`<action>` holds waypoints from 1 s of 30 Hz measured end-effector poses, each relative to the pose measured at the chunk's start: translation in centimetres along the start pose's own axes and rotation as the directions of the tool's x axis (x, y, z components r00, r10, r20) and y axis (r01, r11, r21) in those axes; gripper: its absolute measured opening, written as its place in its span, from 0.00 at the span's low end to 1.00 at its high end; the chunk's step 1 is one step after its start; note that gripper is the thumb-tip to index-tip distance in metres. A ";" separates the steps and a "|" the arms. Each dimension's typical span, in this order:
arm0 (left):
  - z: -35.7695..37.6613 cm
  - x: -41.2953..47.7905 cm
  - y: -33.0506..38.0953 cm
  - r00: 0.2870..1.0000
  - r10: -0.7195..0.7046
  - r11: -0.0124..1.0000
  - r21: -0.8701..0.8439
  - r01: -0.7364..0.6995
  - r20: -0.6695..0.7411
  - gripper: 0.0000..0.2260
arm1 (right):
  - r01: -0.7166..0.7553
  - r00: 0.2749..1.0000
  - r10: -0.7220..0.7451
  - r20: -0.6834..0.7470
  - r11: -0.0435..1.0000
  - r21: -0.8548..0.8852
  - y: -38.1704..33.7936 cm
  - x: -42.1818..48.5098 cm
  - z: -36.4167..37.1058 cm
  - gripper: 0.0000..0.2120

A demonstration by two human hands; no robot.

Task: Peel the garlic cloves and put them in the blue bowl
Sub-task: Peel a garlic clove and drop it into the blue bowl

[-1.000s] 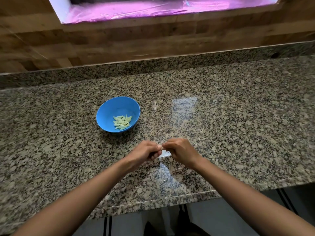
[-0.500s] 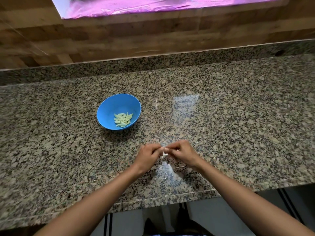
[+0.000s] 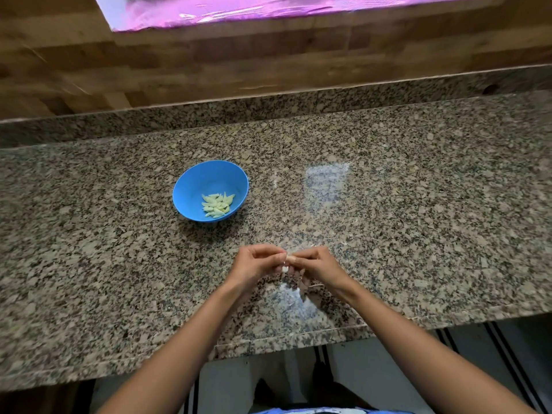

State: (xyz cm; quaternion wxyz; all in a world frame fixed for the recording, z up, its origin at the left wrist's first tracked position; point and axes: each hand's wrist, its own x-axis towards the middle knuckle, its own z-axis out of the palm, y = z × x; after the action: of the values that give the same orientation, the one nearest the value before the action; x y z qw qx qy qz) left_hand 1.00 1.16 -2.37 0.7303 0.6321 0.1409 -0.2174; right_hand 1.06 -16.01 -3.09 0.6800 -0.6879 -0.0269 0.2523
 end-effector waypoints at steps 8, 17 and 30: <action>1.5 -0.3 -1.1 0.992 0.113 0.970 -0.209 -0.124 -0.060 0.07 | -0.147 0.989 0.136 0.057 0.901 0.408 -0.2 -0.3 -0.2 0.06; 1.7 -0.6 -1.9 0.968 0.185 0.982 -0.008 -0.189 -0.167 0.09 | 0.008 0.976 -0.007 -0.215 1.000 0.005 0.3 0.0 0.6 0.08; 1.9 -1.3 -2.8 0.972 0.019 0.960 -0.267 -0.083 -0.234 0.09 | -0.023 0.952 -0.092 -0.290 0.929 -0.369 1.6 0.0 1.2 0.06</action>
State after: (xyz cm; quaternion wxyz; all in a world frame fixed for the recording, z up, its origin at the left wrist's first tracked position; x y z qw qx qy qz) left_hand -1.65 -0.82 -3.89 0.7952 0.5490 0.2364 -0.1025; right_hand 0.07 -15.04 -4.57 0.5394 -0.8329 0.0184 0.1223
